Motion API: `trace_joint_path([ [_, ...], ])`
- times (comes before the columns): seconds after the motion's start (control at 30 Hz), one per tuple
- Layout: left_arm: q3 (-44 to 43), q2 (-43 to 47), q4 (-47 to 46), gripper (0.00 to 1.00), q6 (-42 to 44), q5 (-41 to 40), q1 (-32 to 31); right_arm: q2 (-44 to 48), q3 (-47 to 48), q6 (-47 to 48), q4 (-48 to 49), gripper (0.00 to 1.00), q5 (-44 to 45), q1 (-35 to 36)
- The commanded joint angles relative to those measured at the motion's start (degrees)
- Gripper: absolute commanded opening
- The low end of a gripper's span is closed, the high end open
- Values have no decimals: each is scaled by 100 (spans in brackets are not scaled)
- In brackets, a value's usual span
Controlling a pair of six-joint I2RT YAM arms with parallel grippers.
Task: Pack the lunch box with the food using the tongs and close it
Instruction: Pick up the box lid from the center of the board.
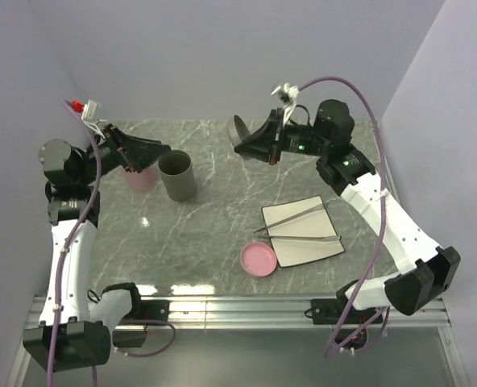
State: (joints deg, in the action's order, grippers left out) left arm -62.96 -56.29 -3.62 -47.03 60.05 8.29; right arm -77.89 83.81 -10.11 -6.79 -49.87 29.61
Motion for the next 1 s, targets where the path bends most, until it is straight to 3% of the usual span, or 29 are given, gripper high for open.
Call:
trace_joint_path([
  [0.0, 607, 294, -2035, 95, -1309, -90, -126, -15, -356, -2737, 2300, 0, -1041, -428],
  [0.03, 688, 364, -2168, 95, -1100, -168, -326, -77, -478, -3891, 3357, 0, -1095, -508],
  [0.13, 864, 531, -2222, 95, -405, -538, -951, -323, -866, -5740, 5188, 0, -1070, -693],
  [0.27, 899, 567, -2249, 95, 166, -1011, -1690, -394, -1234, -6774, 6091, 0, -631, -719],
  [0.5, 698, 163, -2671, 86, 385, -1382, -2137, -446, -2113, -9636, 7576, 0, 951, -816],
  [0.6, 505, -57, -2582, 85, 668, -1496, -2454, -482, -2465, -10315, 7937, 0, 1522, -834],
  [0.97, -233, -944, -2284, 75, 730, -2146, -2921, -508, -2642, -10687, 8026, 0, 1902, -737],
])
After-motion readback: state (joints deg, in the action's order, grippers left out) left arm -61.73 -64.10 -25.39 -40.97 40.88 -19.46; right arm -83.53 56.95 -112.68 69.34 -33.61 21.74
